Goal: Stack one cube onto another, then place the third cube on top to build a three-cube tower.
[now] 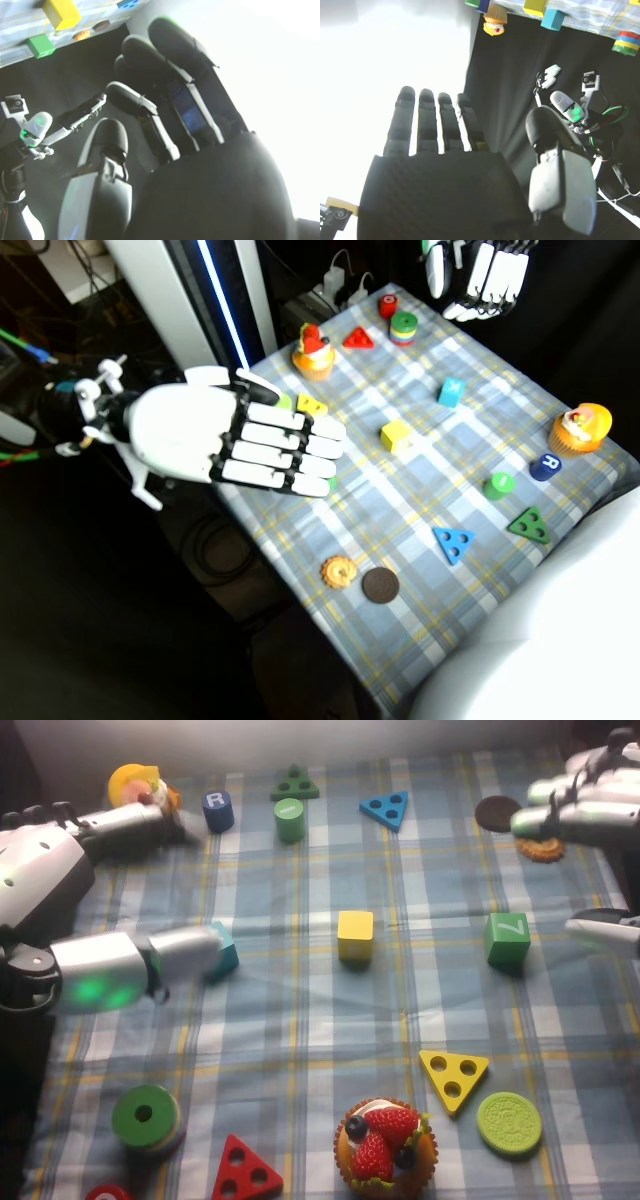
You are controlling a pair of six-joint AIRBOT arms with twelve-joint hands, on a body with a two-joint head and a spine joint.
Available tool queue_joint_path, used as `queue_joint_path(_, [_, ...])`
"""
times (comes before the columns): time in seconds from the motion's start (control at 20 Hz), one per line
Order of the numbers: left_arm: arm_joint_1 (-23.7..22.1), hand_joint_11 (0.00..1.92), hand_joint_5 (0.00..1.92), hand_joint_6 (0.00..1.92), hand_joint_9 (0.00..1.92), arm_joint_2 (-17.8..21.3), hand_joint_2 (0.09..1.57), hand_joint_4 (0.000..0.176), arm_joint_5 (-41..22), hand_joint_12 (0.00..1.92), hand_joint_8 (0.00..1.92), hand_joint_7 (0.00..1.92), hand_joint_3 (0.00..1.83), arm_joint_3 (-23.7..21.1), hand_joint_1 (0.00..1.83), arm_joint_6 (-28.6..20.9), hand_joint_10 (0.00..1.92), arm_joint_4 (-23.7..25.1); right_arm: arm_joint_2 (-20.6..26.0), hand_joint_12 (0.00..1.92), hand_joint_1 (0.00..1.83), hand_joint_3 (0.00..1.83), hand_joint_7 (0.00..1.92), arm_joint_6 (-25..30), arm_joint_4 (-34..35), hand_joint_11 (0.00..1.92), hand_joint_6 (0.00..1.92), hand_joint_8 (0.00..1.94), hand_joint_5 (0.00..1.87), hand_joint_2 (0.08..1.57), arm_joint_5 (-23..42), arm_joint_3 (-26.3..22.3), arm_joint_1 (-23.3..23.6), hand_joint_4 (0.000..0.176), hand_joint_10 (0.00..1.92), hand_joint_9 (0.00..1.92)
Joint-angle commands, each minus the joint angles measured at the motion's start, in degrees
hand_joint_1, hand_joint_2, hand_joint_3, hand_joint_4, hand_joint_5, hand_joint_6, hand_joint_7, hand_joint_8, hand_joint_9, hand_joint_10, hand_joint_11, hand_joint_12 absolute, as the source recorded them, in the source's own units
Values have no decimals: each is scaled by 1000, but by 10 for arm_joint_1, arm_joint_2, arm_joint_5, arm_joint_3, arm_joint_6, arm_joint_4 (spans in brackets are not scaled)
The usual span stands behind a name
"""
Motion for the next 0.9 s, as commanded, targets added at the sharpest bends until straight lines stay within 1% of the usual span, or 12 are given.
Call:
queue_joint_path(0.0, [-4,114,174,5,167,-2,982,176,-65,218,1,160,2,4,502,-2,3,14,-2,1056,802,2,440,2,13,1,2,2,517,1265,65,3,5,0,17,404])
queue_joint_path(0.2, [-5,114,164,0,159,-4,983,176,-51,201,2,156,0,12,504,0,0,12,-5,1058,785,2,457,2,12,18,2,6,521,1272,65,5,5,0,16,425])
queue_joint_path(0.25, [-9,123,171,3,167,-8,974,176,-41,200,7,169,0,17,514,14,3,4,-6,1059,792,1,460,2,12,30,2,5,522,1272,65,5,5,0,17,432])
queue_joint_path(0.3, [-17,128,185,8,176,-14,948,176,-27,200,10,183,0,23,583,39,6,-8,-6,1060,795,2,460,3,12,36,2,5,522,1275,65,5,5,0,18,438])
queue_joint_path(0.35, [-28,132,189,7,178,-30,931,176,6,200,9,186,0,38,628,84,6,-32,-6,1061,798,2,462,3,11,41,2,5,524,1276,65,5,6,0,18,441])
queue_joint_path(0.45, [-38,116,225,6,222,-43,886,176,30,197,5,208,0,52,678,112,8,-51,-5,1049,767,6,454,3,9,21,0,1,503,1286,69,5,11,0,10,434])
queue_joint_path(0.5, [-41,105,221,2,223,-48,868,176,36,193,2,208,0,57,694,121,5,-60,-5,1006,724,5,432,3,6,3,0,0,480,1296,72,5,14,0,4,410])
queue_joint_path(0.55, [-42,84,225,2,222,-51,866,176,39,185,1,209,0,60,675,126,3,-66,-5,895,687,0,384,3,4,0,0,0,427,1271,73,5,17,0,1,351])
queue_joint_path(0.6, [-42,83,227,2,225,-52,867,176,41,186,2,212,0,62,657,127,4,-70,-5,741,607,0,317,3,0,0,0,0,352,1193,73,5,20,0,0,264])
queue_joint_path(0.65, [-43,76,236,5,210,-52,854,176,42,183,0,200,0,62,689,128,0,-70,-6,621,591,0,275,3,0,0,1,3,308,1147,72,5,20,0,3,210])
queue_joint_path(0.7, [-44,82,244,7,210,-52,862,176,43,187,0,189,0,61,669,128,1,-68,-6,597,579,0,256,3,0,0,0,2,296,1095,69,6,20,0,3,199])
queue_joint_path(0.85, [-46,72,258,8,219,-53,862,176,50,185,5,206,0,62,610,128,2,-61,-13,514,650,0,190,3,0,0,0,0,283,1050,48,13,21,0,0,151])
